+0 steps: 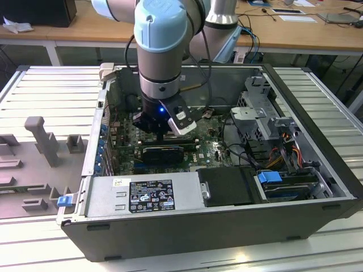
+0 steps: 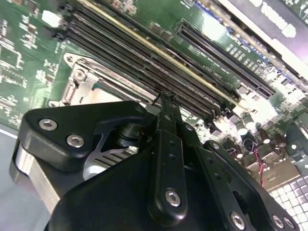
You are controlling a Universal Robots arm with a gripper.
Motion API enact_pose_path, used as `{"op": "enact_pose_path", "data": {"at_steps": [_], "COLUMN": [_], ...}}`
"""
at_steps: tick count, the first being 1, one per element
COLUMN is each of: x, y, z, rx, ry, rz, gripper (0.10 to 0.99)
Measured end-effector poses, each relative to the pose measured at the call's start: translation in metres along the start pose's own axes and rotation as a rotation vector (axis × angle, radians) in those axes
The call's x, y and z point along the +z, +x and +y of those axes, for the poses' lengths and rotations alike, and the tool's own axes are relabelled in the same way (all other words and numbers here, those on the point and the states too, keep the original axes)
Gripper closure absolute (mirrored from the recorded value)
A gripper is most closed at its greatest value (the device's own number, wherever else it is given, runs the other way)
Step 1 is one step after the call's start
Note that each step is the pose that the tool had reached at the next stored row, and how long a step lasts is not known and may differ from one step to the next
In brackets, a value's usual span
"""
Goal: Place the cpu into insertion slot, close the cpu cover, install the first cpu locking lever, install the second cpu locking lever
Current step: 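Install the second cpu locking lever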
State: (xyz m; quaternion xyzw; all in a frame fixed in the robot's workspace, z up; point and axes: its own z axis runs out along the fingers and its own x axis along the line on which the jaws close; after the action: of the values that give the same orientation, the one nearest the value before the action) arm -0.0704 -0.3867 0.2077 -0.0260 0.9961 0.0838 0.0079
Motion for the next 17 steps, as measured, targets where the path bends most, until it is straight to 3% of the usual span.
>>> {"op": "enact_pose_path", "data": {"at_steps": [3, 4, 9, 11, 13, 15, 17], "x": [0.0014, 0.0019, 0.0067, 0.0095, 0.0097, 0.0072, -0.0046], "y": [0.0035, 0.0050, 0.0059, 0.0066, 0.0081, 0.0081, 0.0079], "z": [-0.0016, -0.0020, -0.0031, -0.0036, -0.0035, -0.0030, -0.0011], "rx": [-0.003, -0.005, -0.009, -0.011, -0.013, -0.013, -0.013], "ry": [-0.019, -0.030, -0.059, -0.076, -0.084, -0.085, -0.084], "rz": [-0.0006, -0.0008, -0.0014, -0.0020, -0.0022, -0.0025, -0.0023], "gripper": [0.980, 0.980, 0.980, 0.980, 0.980, 0.980, 0.980]}}
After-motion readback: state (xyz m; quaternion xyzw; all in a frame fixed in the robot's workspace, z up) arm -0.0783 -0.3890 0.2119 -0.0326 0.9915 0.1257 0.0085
